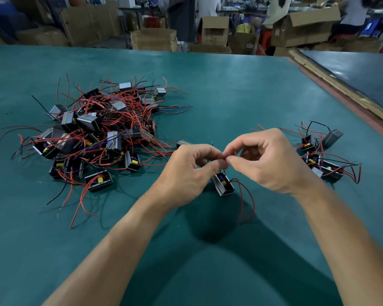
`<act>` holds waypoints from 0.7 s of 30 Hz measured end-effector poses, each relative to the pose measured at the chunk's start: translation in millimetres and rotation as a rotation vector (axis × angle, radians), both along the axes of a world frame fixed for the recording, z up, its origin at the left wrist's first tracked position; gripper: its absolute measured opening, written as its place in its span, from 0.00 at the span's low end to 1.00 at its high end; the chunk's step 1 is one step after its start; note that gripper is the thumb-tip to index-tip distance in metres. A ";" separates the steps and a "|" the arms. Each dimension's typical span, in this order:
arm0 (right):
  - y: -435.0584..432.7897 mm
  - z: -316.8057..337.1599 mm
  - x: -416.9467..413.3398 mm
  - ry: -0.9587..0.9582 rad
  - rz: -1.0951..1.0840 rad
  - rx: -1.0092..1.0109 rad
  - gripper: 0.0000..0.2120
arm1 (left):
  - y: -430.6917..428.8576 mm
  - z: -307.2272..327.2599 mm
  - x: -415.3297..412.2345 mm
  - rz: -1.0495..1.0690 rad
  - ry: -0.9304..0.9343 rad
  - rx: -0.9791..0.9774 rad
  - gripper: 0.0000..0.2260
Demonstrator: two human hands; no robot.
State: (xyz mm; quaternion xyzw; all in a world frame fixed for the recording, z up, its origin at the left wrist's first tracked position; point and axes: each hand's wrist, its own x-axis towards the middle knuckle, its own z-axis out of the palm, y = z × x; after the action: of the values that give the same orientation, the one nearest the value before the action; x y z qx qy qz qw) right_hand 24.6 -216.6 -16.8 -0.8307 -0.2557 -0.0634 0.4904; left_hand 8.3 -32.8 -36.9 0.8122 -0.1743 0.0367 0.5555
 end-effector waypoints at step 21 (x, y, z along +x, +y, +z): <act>-4.3 1.8 2.4 0.067 0.089 -0.099 0.08 | 3.3 6.0 -2.5 -0.093 0.212 -0.116 0.08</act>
State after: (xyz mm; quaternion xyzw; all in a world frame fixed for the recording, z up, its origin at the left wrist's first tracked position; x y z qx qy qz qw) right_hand 27.0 -220.9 -15.0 -0.8435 -0.2784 -0.0010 0.4594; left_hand 5.8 -29.5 -30.9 0.7692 -0.1495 -0.0651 0.6179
